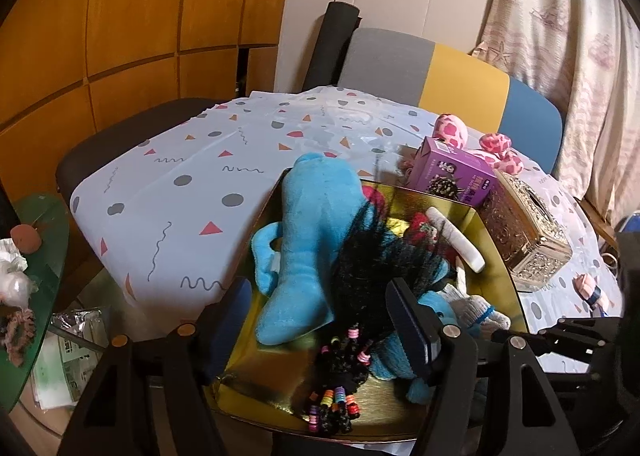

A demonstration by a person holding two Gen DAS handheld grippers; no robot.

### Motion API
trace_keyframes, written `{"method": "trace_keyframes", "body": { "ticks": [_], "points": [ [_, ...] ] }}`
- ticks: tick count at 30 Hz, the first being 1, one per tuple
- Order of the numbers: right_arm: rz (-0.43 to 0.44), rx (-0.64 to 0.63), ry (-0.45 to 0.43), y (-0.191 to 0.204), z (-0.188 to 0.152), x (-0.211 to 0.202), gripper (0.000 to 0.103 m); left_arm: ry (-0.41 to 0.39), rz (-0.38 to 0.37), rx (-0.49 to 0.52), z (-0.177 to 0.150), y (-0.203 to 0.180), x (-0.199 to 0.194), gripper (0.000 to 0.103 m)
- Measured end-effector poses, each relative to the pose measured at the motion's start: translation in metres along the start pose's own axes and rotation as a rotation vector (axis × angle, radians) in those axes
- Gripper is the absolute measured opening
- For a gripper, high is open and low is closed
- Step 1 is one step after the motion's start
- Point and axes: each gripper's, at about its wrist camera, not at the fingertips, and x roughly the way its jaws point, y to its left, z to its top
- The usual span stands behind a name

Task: Organize soft objects
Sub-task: 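Carry the teddy bear over the gold tray and release it with the right gripper, then move both grippers back toward the pink towel roll and tissue pack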

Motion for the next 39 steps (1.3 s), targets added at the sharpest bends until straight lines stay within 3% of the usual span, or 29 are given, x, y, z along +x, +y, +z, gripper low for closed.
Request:
{"method": "trace_keyframes", "body": {
  "ticks": [10, 25, 31, 39],
  "points": [
    [-0.023, 0.097, -0.098, -0.021, -0.007, -0.032, 0.037, 0.0, -0.027, 0.061, -0.005, -0.022, -0.007, 0.071],
    [-0.153, 0.311, -0.158, -0.1, -0.036, -0.061, 0.042, -0.009, -0.094, 0.213, -0.007, -0.072, -0.016, 0.074],
    [-0.261, 0.43, -0.168, -0.152, -0.056, -0.081, 0.042, -0.011, -0.15, 0.291, -0.006, -0.102, -0.017, 0.074],
    [-0.467, 0.746, -0.204, -0.255, -0.107, -0.12, 0.042, 0.007, -0.229, 0.422, -0.012, -0.151, -0.016, 0.077]
  ]
}}
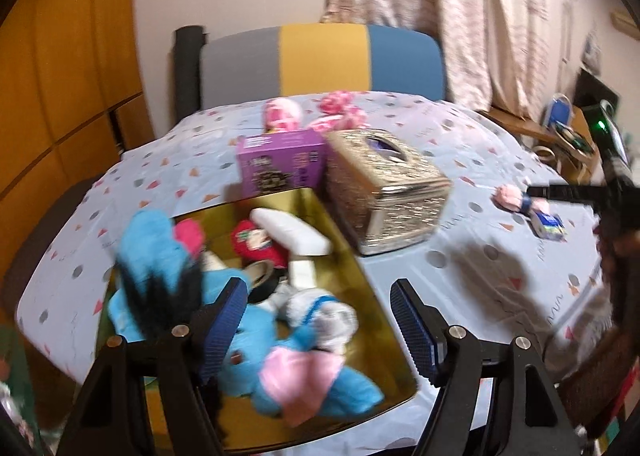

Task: Organize soft objects
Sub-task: 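Move both grippers back toward the pink towel roll and tissue pack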

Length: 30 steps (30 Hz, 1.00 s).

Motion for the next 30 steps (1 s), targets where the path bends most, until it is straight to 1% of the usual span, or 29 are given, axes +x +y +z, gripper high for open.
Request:
{"method": "trace_keyframes", "body": {
  "ticks": [1, 2, 4, 6, 7, 9, 11, 12, 17, 23, 26, 30],
  "points": [
    [-0.047, 0.047, -0.017, -0.017, 0.005, 0.002, 0.042, 0.003, -0.011, 0.021, 0.002, -0.008, 0.003, 0.077],
    [-0.076, 0.073, -0.029, -0.029, 0.007, 0.002, 0.042, 0.006, -0.018, 0.033, 0.003, -0.012, 0.004, 0.077],
    [-0.156, 0.175, -0.063, -0.065, 0.01, 0.005, 0.042, 0.014, -0.038, 0.065, 0.007, -0.024, 0.009, 0.077],
    [-0.193, 0.288, -0.067, -0.093, 0.007, 0.007, 0.042, 0.018, -0.052, 0.098, 0.011, -0.035, 0.014, 0.077],
    [-0.189, 0.367, -0.06, -0.108, 0.005, 0.006, 0.042, 0.021, -0.061, 0.111, 0.014, -0.043, 0.017, 0.078],
    [-0.163, 0.474, -0.073, -0.128, 0.001, 0.004, 0.042, 0.021, -0.088, 0.129, 0.019, -0.056, 0.023, 0.078],
    [-0.157, 0.531, -0.075, -0.139, -0.003, 0.002, 0.042, 0.02, -0.107, 0.155, 0.024, -0.069, 0.029, 0.078],
    [-0.139, 0.561, -0.072, -0.144, -0.005, 0.002, 0.043, 0.019, -0.115, 0.169, 0.025, -0.076, 0.031, 0.078],
    [-0.102, 0.613, -0.061, -0.154, -0.01, 0.003, 0.043, 0.041, -0.156, 0.212, 0.033, -0.11, 0.051, 0.078],
    [-0.08, 0.658, -0.096, -0.158, -0.014, -0.003, 0.043, 0.09, -0.193, 0.242, 0.038, -0.141, 0.079, 0.078],
    [-0.079, 0.731, -0.14, -0.171, -0.021, -0.011, 0.043, 0.101, -0.213, 0.259, 0.042, -0.156, 0.091, 0.078],
    [-0.059, 0.835, -0.167, -0.186, -0.03, -0.015, 0.045, 0.118, -0.258, 0.271, 0.05, -0.177, 0.109, 0.078]
  ]
}}
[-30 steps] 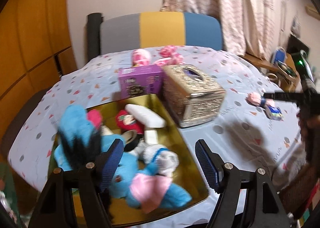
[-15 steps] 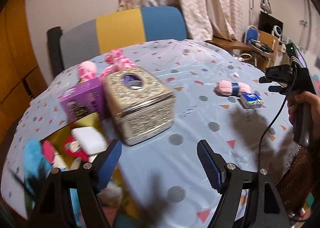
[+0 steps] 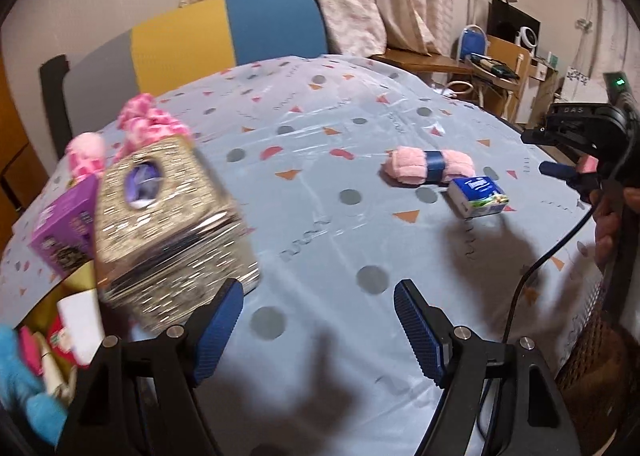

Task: Organize soft objects
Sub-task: 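Move both grippers back toward the pink towel roll and tissue pack, then grasp the pink towel roll with the left gripper while the right gripper grasps the Tempo tissue pack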

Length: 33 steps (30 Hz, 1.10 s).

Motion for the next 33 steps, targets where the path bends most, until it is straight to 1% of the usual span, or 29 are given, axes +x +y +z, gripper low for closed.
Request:
{"method": "trace_keyframes", "body": {
  "ticks": [4, 6, 8, 10, 11, 12, 15, 16, 18, 20, 21, 22, 25, 28, 32, 33],
  "points": [
    [0.018, 0.045, 0.003, -0.007, 0.003, 0.001, 0.046, 0.024, -0.057, 0.004, 0.017, -0.013, 0.024, 0.078],
    [0.033, 0.048, 0.014, -0.008, 0.003, 0.002, 0.046, 0.039, -0.061, 0.001, 0.025, -0.019, 0.036, 0.078],
    [0.044, 0.048, 0.024, -0.007, 0.002, 0.003, 0.046, 0.035, -0.06, 0.012, 0.035, -0.026, 0.047, 0.078],
    [0.061, 0.052, 0.038, -0.007, 0.002, 0.005, 0.046, 0.035, -0.076, 0.057, 0.046, -0.038, 0.06, 0.078],
    [0.07, 0.057, 0.044, -0.008, 0.002, 0.006, 0.046, 0.038, -0.086, 0.075, 0.052, -0.041, 0.065, 0.08],
    [0.081, 0.066, 0.052, -0.009, 0.002, 0.007, 0.046, 0.041, -0.092, 0.095, 0.057, -0.047, 0.072, 0.084],
    [0.103, 0.076, 0.07, -0.01, 0.001, 0.01, 0.046, 0.036, -0.081, 0.147, 0.079, -0.063, 0.093, 0.086],
    [0.108, 0.077, 0.075, -0.011, 0.001, 0.01, 0.046, 0.027, -0.089, 0.163, 0.086, -0.068, 0.099, 0.087],
    [0.123, 0.079, 0.089, -0.01, 0.0, 0.012, 0.046, 0.002, -0.113, 0.223, 0.101, -0.081, 0.111, 0.087],
    [0.135, 0.08, 0.099, -0.009, 0.0, 0.013, 0.048, -0.017, -0.112, 0.31, 0.11, -0.095, 0.122, 0.088],
    [0.142, 0.082, 0.106, -0.009, -0.001, 0.014, 0.053, -0.021, -0.107, 0.35, 0.114, -0.102, 0.128, 0.09],
    [0.148, 0.085, 0.11, -0.009, -0.002, 0.015, 0.055, -0.023, -0.11, 0.39, 0.118, -0.108, 0.135, 0.091],
    [0.167, 0.094, 0.12, -0.009, -0.002, 0.016, 0.056, -0.002, -0.099, 0.525, 0.125, -0.128, 0.159, 0.091],
    [0.182, 0.104, 0.132, -0.011, -0.003, 0.017, 0.056, 0.006, -0.085, 0.629, 0.128, -0.143, 0.178, 0.091],
    [0.192, 0.102, 0.147, -0.009, -0.004, 0.019, 0.056, 0.002, -0.116, 0.691, 0.136, -0.155, 0.196, 0.092],
    [0.193, 0.099, 0.15, -0.009, -0.004, 0.02, 0.056, 0.004, -0.127, 0.692, 0.139, -0.158, 0.2, 0.087]
  ]
}}
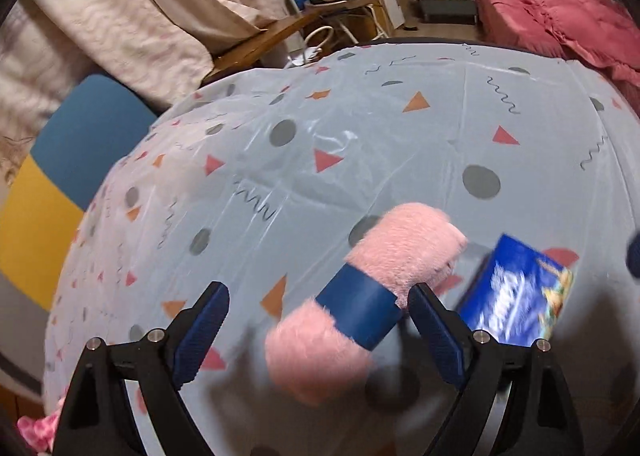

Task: Organize soft objects
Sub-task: 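Grasp the pink towel roll with the left gripper while the right gripper grasps the Tempo tissue pack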

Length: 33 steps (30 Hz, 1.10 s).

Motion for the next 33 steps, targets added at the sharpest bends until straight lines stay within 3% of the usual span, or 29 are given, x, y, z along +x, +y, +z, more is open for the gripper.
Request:
{"method": "trace_keyframes", "body": {
  "ticks": [1, 2, 3, 4, 7, 9, 16, 23, 27, 33],
  "points": [
    [0.0, -0.001, 0.003, 0.0, 0.0, 0.001, 0.056, 0.004, -0.014, -0.006, 0.003, 0.001, 0.004, 0.08],
    [0.0, 0.0, 0.005, 0.0, 0.0, 0.001, 0.056, 0.018, -0.036, -0.02, 0.005, 0.001, 0.009, 0.058],
    [0.0, 0.0, 0.005, -0.001, -0.001, 0.001, 0.056, 0.029, -0.068, -0.039, 0.005, 0.001, 0.012, 0.044],
    [-0.002, 0.002, 0.002, -0.001, -0.001, 0.0, 0.056, 0.046, -0.127, -0.069, 0.004, 0.001, 0.015, 0.044],
    [-0.004, 0.004, -0.004, -0.001, -0.001, 0.0, 0.056, 0.032, -0.12, -0.111, -0.006, -0.003, 0.008, 0.041],
    [-0.006, 0.005, -0.004, -0.001, 0.0, 0.0, 0.056, 0.032, -0.149, -0.202, -0.017, 0.002, -0.001, 0.04],
    [-0.024, 0.002, 0.002, -0.001, -0.001, 0.002, 0.056, 0.086, -0.097, -0.462, -0.084, 0.006, -0.05, 0.04],
    [-0.09, -0.021, 0.038, 0.001, -0.004, 0.01, 0.056, 0.133, -0.023, -0.536, -0.156, -0.022, -0.102, 0.039],
    [-0.152, -0.013, 0.043, -0.001, -0.003, 0.013, 0.06, 0.111, 0.004, -0.531, -0.185, -0.042, -0.134, 0.038],
    [-0.284, -0.045, 0.209, 0.0, -0.002, 0.056, 0.062, 0.088, 0.009, -0.539, -0.21, -0.059, -0.162, 0.038]
  ]
}}
